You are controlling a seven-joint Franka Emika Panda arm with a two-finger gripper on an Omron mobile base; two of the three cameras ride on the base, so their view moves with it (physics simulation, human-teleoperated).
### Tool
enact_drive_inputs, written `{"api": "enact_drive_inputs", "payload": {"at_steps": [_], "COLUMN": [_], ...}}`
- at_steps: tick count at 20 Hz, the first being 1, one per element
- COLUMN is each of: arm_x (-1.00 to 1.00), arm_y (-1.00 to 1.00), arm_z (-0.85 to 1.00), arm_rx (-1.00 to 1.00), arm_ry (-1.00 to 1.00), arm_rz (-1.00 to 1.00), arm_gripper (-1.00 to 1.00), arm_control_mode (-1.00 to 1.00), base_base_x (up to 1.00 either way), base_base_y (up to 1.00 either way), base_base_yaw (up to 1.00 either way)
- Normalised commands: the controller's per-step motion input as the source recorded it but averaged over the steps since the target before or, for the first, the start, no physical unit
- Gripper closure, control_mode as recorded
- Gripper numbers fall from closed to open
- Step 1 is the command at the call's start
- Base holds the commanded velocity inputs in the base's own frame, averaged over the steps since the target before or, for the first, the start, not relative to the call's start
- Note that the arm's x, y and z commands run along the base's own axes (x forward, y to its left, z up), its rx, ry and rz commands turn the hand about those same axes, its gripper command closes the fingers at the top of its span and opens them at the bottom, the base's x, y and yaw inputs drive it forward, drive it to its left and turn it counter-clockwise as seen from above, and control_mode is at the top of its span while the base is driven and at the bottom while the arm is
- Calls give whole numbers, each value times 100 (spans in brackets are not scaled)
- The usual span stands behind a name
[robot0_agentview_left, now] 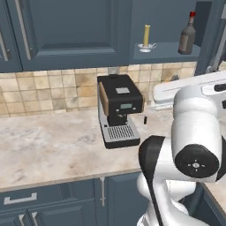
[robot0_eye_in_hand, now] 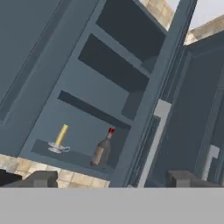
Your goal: Get the candle and the liquor from the cabinet and move them to the dining counter.
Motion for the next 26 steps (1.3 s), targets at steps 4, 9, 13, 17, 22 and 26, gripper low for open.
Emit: {"api": "enact_drive_inputs", "payload": {"at_steps": [4, 9, 13, 17, 22, 26], "arm_x": [52, 81, 74, 60, 63, 72], "arm_y": [40, 2, -22, -37, -38, -35], "arm_z": [-3, -13, -20, -28, -33, -33], "arm_rx": [-11, -6, -5, -3, -1, 0], "arm_ry": [21, 29, 19, 11, 13, 13], "arm_rz": [-30, -25, -15, -8, -6, -3], "arm_gripper": [-100, -100, -100, -100, -100, -100], "arm_control_mode": [-100, -100, -100, -100, -100, -100], "base_base_x": [0, 0, 0, 0, 0, 0], "base_base_y": [0, 0, 0, 0, 0, 0], "base_base_yaw": [0, 0, 0, 0, 0, 0]}}
